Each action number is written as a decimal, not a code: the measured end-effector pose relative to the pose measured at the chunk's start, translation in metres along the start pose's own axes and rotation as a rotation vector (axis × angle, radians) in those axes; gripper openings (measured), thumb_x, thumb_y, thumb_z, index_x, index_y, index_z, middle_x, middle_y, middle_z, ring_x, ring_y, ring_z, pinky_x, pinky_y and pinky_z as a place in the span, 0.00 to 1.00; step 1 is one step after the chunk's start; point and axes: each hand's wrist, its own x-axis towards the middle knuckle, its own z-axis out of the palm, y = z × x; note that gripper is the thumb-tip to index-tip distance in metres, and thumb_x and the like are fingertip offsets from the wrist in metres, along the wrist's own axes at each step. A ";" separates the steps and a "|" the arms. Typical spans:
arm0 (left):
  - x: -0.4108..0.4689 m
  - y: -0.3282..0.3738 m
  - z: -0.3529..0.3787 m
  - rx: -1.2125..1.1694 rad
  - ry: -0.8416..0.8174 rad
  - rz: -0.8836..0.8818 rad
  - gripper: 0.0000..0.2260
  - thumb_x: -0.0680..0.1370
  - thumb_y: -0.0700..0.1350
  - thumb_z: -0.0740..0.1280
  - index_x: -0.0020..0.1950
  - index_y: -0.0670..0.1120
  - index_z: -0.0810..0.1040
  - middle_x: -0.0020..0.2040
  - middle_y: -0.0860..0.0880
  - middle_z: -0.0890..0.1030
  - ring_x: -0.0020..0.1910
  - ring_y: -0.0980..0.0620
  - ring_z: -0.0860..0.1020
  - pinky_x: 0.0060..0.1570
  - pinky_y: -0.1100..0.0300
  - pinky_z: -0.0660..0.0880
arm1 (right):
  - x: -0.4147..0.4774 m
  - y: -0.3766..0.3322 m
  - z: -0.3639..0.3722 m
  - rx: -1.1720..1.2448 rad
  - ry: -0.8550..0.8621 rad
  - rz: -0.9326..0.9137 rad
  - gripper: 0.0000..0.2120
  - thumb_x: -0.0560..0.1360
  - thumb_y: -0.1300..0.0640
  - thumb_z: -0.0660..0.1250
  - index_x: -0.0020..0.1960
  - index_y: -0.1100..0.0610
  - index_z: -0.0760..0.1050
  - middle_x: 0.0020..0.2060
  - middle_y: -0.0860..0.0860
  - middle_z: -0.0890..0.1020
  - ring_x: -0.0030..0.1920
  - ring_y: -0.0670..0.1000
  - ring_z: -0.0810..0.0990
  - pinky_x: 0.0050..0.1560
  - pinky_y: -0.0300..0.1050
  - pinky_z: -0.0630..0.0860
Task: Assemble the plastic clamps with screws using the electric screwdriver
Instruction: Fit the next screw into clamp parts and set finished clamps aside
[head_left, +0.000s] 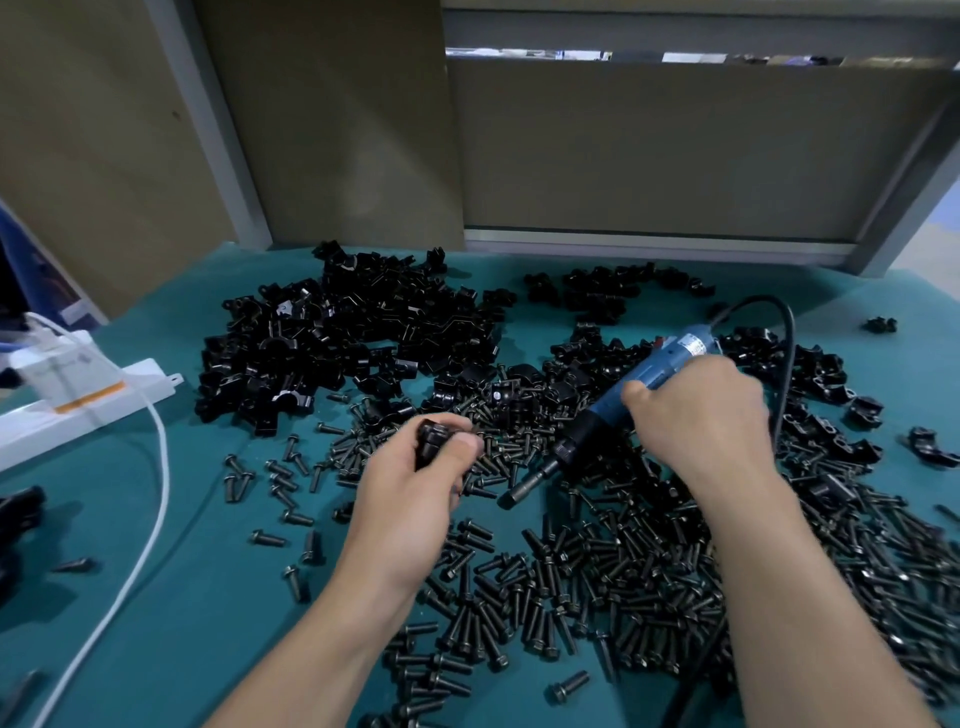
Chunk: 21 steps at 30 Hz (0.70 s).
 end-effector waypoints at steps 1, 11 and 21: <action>0.002 0.001 -0.001 -0.064 0.019 -0.019 0.07 0.83 0.48 0.69 0.49 0.59 0.84 0.46 0.44 0.83 0.37 0.56 0.74 0.41 0.57 0.72 | 0.000 -0.004 -0.005 -0.057 0.005 -0.047 0.14 0.78 0.48 0.70 0.50 0.60 0.77 0.43 0.57 0.81 0.34 0.52 0.75 0.28 0.41 0.65; 0.011 0.004 -0.015 -0.078 0.052 -0.001 0.10 0.77 0.37 0.75 0.50 0.53 0.84 0.41 0.49 0.81 0.34 0.54 0.74 0.42 0.58 0.75 | -0.037 -0.014 -0.013 -0.357 -0.612 -0.399 0.14 0.75 0.63 0.73 0.43 0.43 0.86 0.41 0.42 0.83 0.41 0.44 0.81 0.34 0.33 0.72; 0.013 -0.001 -0.015 -0.112 0.011 -0.041 0.09 0.80 0.40 0.73 0.57 0.52 0.81 0.38 0.51 0.80 0.33 0.54 0.76 0.47 0.55 0.77 | -0.057 0.021 0.022 -0.151 -0.306 -0.487 0.10 0.75 0.55 0.76 0.54 0.44 0.84 0.36 0.46 0.79 0.33 0.43 0.75 0.38 0.36 0.73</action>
